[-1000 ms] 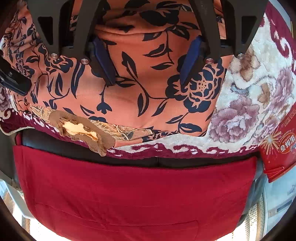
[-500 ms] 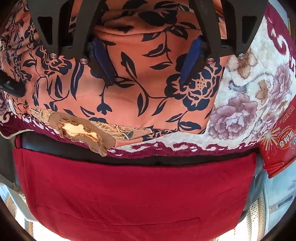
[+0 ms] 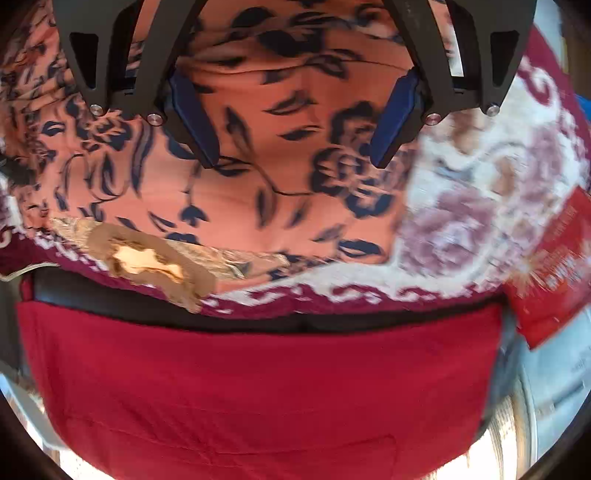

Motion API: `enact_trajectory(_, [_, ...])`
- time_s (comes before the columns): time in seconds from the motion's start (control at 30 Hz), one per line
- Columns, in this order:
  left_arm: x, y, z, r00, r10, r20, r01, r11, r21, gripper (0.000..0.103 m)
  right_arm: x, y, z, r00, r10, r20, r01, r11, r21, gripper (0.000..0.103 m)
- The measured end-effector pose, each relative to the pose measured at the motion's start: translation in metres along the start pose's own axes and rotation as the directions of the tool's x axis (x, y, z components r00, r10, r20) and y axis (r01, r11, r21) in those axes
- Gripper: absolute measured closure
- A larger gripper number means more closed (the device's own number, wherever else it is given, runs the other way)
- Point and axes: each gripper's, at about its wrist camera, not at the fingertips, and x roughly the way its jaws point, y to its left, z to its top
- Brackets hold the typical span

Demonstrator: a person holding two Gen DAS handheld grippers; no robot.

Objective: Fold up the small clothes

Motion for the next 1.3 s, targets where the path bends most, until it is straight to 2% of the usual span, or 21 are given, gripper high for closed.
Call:
enact_trajectory(0.13, [-0.006, 0.011, -0.001, 0.996, 0.084, 0.029, -0.084, 0.996, 0.013, 0.018, -0.018, -0.015, -0.001, 0.999, -0.052, 0.017, 0.051, 0.998, 0.047, 0.054])
enact_trajectory(0.23, [0.009, 0.013, -0.005, 0.991, 0.131, -0.028, -0.13, 0.99, 0.048, 0.011, -0.019, -0.026, -0.007, 0.998, -0.052, -0.033, 0.055, 0.995, 0.079, 0.053])
enact_trajectory(0.3, [0.023, 0.014, -0.01, 0.989, 0.12, -0.086, -0.115, 0.992, 0.061, 0.011, -0.011, -0.03, -0.013, 0.995, -0.049, -0.085, 0.055, 0.996, 0.075, 0.053])
enact_trajectory(0.37, [0.02, 0.018, -0.009, 0.992, 0.107, -0.074, -0.105, 0.994, 0.029, 0.011, -0.012, -0.028, -0.015, 0.995, -0.058, -0.077, 0.063, 0.996, 0.057, 0.053])
enact_trajectory(0.5, [0.008, 0.019, -0.012, 0.993, 0.11, -0.043, -0.109, 0.993, 0.034, 0.011, -0.027, -0.023, -0.016, 0.997, -0.052, -0.064, 0.056, 0.996, 0.07, 0.053])
enact_trajectory(0.6, [-0.006, 0.021, -0.021, 0.998, 0.059, -0.036, -0.06, 0.998, -0.02, 0.011, -0.039, -0.019, -0.023, 0.998, -0.058, -0.039, 0.062, 0.994, 0.085, 0.053])
enact_trajectory(0.77, [0.001, 0.011, -0.038, 0.996, 0.069, -0.06, -0.069, 0.998, 0.002, 0.011, -0.027, -0.029, -0.043, 0.99, -0.084, -0.117, 0.099, 0.987, 0.129, 0.052])
enact_trajectory(0.87, [-0.016, 0.017, -0.038, 0.998, 0.057, -0.032, -0.057, 0.998, -0.012, 0.011, -0.041, -0.025, -0.045, 0.992, -0.087, -0.09, 0.099, 0.985, 0.139, 0.052])
enact_trajectory(0.97, [-0.036, 0.019, -0.047, 0.996, 0.082, 0.031, -0.082, 0.997, -0.006, 0.011, -0.063, -0.025, -0.054, 0.999, -0.039, -0.027, 0.043, 0.984, 0.175, 0.052])
enact_trajectory(1.03, [-0.045, 0.022, -0.049, 0.997, 0.056, 0.057, -0.055, 0.998, -0.012, 0.011, -0.073, -0.023, -0.056, 0.999, -0.03, 0.012, 0.028, 0.984, 0.178, 0.052])
enact_trajectory(1.13, [-0.053, 0.028, -0.046, 0.993, 0.06, 0.097, -0.059, 0.998, -0.021, 0.011, -0.088, -0.02, -0.054, 0.997, -0.023, 0.08, 0.01, 0.986, 0.167, 0.052])
enact_trajectory(1.2, [-0.054, 0.032, -0.044, 0.993, 0.058, 0.106, -0.055, 0.998, -0.024, 0.011, -0.088, -0.017, -0.052, 0.995, -0.023, 0.095, 0.007, 0.987, 0.158, 0.052])
enact_trajectory(1.3, [-0.05, 0.036, -0.042, 0.995, 0.046, 0.094, -0.043, 0.999, -0.031, 0.011, -0.078, -0.015, -0.049, 0.996, -0.043, 0.074, 0.03, 0.985, 0.168, 0.052])
